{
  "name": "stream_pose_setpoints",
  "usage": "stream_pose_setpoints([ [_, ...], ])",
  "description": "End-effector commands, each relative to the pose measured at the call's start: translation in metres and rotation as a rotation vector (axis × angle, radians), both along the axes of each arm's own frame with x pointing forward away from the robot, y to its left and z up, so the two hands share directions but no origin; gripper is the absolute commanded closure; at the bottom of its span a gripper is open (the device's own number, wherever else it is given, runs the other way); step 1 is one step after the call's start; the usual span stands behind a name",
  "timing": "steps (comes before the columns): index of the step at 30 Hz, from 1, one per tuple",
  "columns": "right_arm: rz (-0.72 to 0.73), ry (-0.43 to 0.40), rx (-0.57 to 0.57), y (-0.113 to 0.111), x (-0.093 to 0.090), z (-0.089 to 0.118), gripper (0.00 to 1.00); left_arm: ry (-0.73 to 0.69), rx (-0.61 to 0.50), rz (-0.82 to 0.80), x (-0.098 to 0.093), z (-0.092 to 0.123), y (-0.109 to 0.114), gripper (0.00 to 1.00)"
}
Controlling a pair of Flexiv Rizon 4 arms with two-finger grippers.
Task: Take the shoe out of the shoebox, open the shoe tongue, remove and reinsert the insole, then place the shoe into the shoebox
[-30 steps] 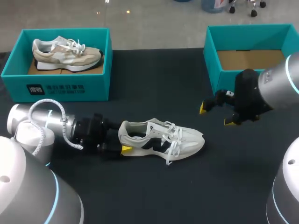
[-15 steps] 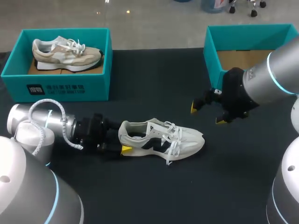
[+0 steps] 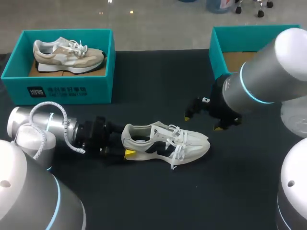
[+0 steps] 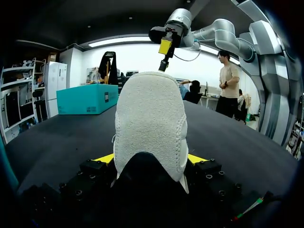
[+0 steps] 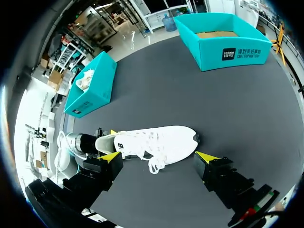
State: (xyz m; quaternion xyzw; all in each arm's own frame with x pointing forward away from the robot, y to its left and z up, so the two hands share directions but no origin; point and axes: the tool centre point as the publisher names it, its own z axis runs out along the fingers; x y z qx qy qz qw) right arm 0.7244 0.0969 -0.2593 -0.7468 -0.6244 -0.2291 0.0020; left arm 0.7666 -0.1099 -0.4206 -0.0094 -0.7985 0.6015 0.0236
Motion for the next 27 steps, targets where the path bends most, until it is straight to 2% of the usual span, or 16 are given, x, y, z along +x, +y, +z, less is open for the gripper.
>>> stream_pose_setpoints([
  [1, -0.017, 0.05, -0.217, 0.047, 0.016, -0.009, 0.0, -0.001, 0.0, 0.001, 0.0, -0.003, -0.001, 1.0],
  [4, -0.001, 0.062, -0.244, 0.061, 0.018, -0.012, 0.0, -0.001, 0.0, 0.001, 0.0, -0.003, -0.001, 1.0],
  [15, 0.045, 0.092, -0.219, 0.096, 0.019, -0.03, 0.0, -0.001, 0.0, 0.001, 0.0, -0.003, -0.001, 1.0],
  [19, 0.067, 0.103, -0.255, 0.11, 0.019, -0.039, 0.0, -0.001, 0.0, 0.001, 0.0, -0.003, -0.001, 1.0],
  [27, 0.081, 0.116, -0.322, 0.122, 0.018, -0.06, 0.0, -0.001, 0.0, 0.001, 0.0, -0.003, -0.001, 1.0],
])
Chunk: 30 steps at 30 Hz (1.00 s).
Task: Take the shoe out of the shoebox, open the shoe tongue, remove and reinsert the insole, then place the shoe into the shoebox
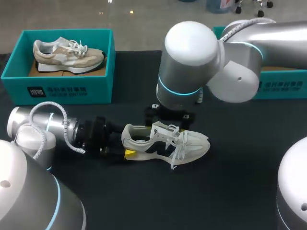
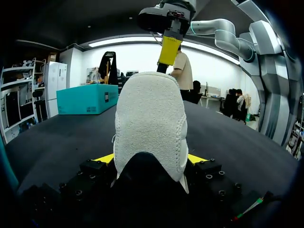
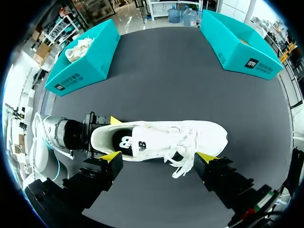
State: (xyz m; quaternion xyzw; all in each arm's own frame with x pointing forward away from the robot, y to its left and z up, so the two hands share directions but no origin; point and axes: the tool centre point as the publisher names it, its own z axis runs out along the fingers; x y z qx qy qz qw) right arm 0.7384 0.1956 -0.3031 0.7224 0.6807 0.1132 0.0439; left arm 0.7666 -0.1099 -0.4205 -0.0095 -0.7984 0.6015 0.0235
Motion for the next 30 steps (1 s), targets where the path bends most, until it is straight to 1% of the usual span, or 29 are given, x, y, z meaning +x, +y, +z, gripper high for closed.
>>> stream_pose_setpoints([
  [1, -0.005, 0.007, -0.092, 0.025, 0.004, -0.018, 0.0, -0.001, 0.0, 0.001, 0.0, -0.003, -0.001, 1.0],
  [8, 0.018, 0.013, -0.198, 0.029, 0.009, -0.032, 0.0, -0.001, 0.0, 0.001, 0.0, -0.003, -0.001, 1.0],
  [16, 0.012, 0.036, -0.28, 0.024, 0.018, -0.04, 0.0, -0.001, 0.0, 0.001, 0.0, -0.003, -0.001, 1.0],
  [17, 0.011, 0.043, -0.291, 0.023, 0.018, -0.041, 0.01, -0.001, 0.0, 0.001, 0.0, -0.003, -0.001, 1.0],
  [19, 0.003, 0.056, -0.308, 0.021, 0.018, -0.042, 0.09, -0.001, 0.0, 0.001, 0.0, -0.003, -0.001, 1.0],
  [20, -0.001, 0.064, -0.322, 0.019, 0.018, -0.042, 0.1, -0.001, 0.0, 0.001, 0.0, -0.003, -0.001, 1.0],
  [23, -0.009, 0.084, -0.36, 0.015, 0.017, -0.043, 0.08, -0.001, 0.0, 0.001, 0.0, -0.003, -0.001, 1.0],
  [25, -0.015, 0.101, -0.387, 0.01, 0.018, -0.044, 0.11, -0.001, 0.0, 0.001, 0.0, -0.003, -0.001, 1.0],
  [26, -0.02, 0.106, -0.395, 0.008, 0.018, -0.043, 0.15, -0.001, 0.0, 0.001, 0.0, -0.003, -0.001, 1.0],
  [27, -0.024, 0.111, -0.403, 0.006, 0.018, -0.042, 0.24, -0.001, 0.0, 0.001, 0.0, -0.003, -0.001, 1.0],
  [28, -0.025, 0.115, -0.404, 0.004, 0.018, -0.041, 0.35, -0.001, 0.0, 0.001, 0.0, -0.003, -0.001, 1.0],
  [29, -0.03, 0.118, -0.406, 0.003, 0.018, -0.039, 0.51, -0.001, 0.0, 0.001, 0.0, -0.003, -0.001, 1.0],
  [30, -0.032, 0.121, -0.408, 0.002, 0.017, -0.037, 0.53, -0.001, 0.0, 0.001, 0.0, -0.003, -0.001, 1.0],
])
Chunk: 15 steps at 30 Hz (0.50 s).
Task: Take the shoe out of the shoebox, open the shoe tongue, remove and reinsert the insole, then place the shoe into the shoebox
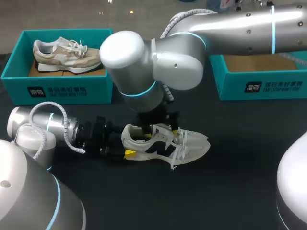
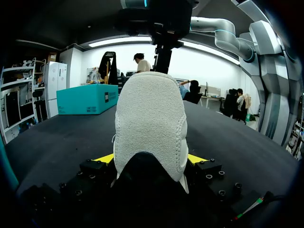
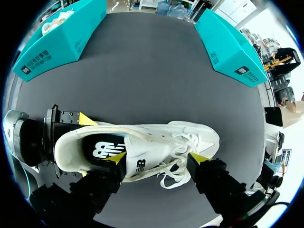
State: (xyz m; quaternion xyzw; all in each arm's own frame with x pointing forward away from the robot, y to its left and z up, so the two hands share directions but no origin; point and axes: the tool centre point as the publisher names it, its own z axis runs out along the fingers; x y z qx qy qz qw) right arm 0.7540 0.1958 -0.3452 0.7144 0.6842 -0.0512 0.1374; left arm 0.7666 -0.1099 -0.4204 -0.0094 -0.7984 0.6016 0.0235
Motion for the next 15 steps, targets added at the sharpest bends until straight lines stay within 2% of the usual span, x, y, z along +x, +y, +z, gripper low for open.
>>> stream_pose_setpoints([
  [1, -0.017, 0.013, -0.046, 0.0, 0.001, 0.006, 0.55, -0.001, 0.0, 0.001, 0.0, -0.003, -0.001, 1.0],
  [4, -0.028, 0.024, -0.042, -0.005, 0.0, 0.01, 0.62, -0.001, 0.0, 0.001, 0.0, -0.003, -0.001, 1.0],
  [8, -0.051, 0.028, -0.025, -0.014, -0.001, 0.012, 0.86, -0.001, 0.0, 0.001, 0.0, -0.003, -0.001, 1.0],
  [11, -0.068, 0.029, -0.009, -0.022, 0.0, 0.013, 0.99, -0.001, 0.0, 0.001, 0.0, -0.003, -0.001, 1.0],
  [15, -0.085, 0.026, 0.006, -0.033, 0.003, 0.016, 1.0, -0.001, 0.0, 0.001, 0.0, -0.003, -0.001, 1.0],
])
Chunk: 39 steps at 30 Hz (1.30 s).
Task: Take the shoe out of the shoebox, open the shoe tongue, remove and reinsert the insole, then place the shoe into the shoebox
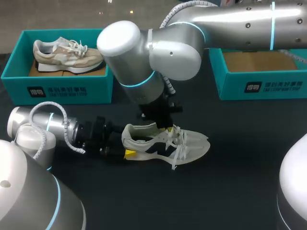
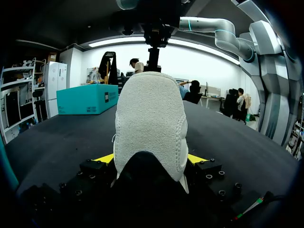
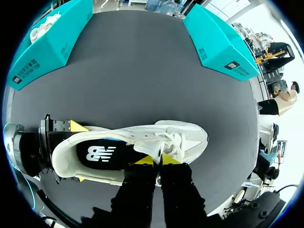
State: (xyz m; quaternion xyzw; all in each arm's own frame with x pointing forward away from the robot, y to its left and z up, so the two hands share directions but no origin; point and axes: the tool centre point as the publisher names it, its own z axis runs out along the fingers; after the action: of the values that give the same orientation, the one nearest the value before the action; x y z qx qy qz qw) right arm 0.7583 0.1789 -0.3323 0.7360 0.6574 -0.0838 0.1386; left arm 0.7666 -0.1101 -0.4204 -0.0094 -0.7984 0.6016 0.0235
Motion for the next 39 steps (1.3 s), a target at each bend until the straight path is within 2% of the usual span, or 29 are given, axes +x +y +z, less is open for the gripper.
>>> stream_pose_setpoints([
  [1, -0.014, -0.016, 0.063, -0.02, 0.0, 0.004, 1.0, -0.001, 0.0, 0.001, 0.0, -0.003, 0.0, 1.0],
  [12, -0.055, -0.037, 0.101, -0.059, 0.007, 0.012, 1.0, -0.001, 0.0, 0.001, 0.0, -0.003, 0.0, 1.0],
  [19, -0.085, -0.041, 0.098, -0.082, 0.008, 0.008, 1.0, -0.001, 0.0, 0.001, 0.0, -0.003, 0.0, 1.0],
  [28, -0.146, 0.0, 0.082, -0.104, 0.005, -0.02, 1.0, -0.001, 0.0, 0.001, 0.0, -0.003, 0.0, 1.0],
  [39, -0.166, 0.009, 0.066, -0.107, 0.004, -0.056, 1.0, -0.001, 0.0, 0.001, 0.0, -0.003, 0.0, 1.0],
])
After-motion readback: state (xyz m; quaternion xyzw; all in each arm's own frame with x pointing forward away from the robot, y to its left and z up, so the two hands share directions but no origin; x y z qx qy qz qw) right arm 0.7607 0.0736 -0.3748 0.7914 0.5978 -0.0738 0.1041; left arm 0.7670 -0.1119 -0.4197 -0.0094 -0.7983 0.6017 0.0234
